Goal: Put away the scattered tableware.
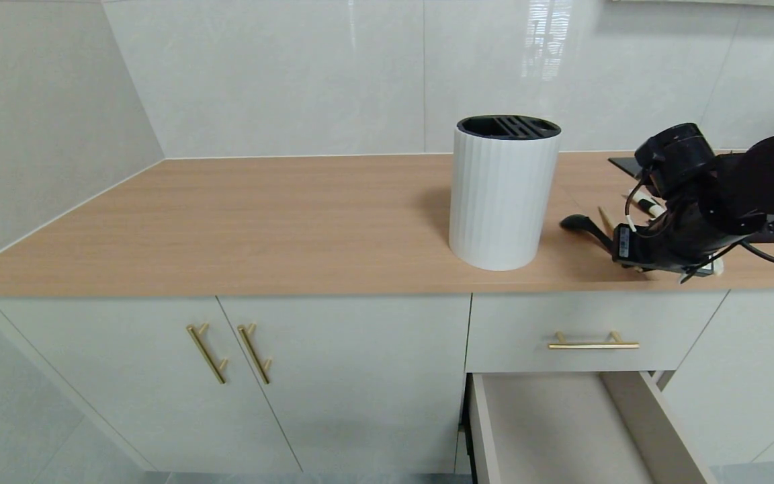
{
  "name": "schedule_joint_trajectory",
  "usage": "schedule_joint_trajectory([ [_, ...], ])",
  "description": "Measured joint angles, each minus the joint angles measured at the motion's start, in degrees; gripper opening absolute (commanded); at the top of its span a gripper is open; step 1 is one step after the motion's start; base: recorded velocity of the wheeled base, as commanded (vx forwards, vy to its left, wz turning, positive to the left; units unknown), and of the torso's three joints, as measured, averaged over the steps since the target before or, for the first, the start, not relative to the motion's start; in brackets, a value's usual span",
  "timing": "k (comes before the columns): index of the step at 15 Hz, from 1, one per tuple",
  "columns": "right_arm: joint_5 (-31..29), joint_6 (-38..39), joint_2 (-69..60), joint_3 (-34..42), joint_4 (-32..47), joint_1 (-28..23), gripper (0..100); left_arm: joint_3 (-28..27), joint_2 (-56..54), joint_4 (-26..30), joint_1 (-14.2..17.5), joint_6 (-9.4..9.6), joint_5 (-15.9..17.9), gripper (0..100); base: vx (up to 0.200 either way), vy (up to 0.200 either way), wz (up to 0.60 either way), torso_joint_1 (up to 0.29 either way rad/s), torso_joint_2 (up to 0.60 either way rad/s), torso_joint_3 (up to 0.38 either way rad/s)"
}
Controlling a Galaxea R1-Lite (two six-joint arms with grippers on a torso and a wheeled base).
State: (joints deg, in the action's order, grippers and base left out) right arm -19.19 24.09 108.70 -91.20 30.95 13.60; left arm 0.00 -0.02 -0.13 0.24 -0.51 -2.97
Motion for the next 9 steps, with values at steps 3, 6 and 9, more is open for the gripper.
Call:
schedule_joint_trajectory([
  [3,0.0,0.0,-2.6,0.8,0.1,0.0,0,0.0,0.0,0.0,0.0,0.0,0.0,100,0.0,0.0,0.0,0.0,0.0,0.0],
  [6,0.3,-0.2,-8.8,3.9,0.6,0.1,0,0.0,0.0,0.0,0.0,0.0,0.0,100,0.0,0.0,0.0,0.0,0.0,0.0],
  [9,4.5,-1.0,-19.6,8.9,3.3,0.8,0,0.0,0.0,0.0,0.0,0.0,0.0,100,0.0,0.0,0.0,0.0,0.0,0.0],
])
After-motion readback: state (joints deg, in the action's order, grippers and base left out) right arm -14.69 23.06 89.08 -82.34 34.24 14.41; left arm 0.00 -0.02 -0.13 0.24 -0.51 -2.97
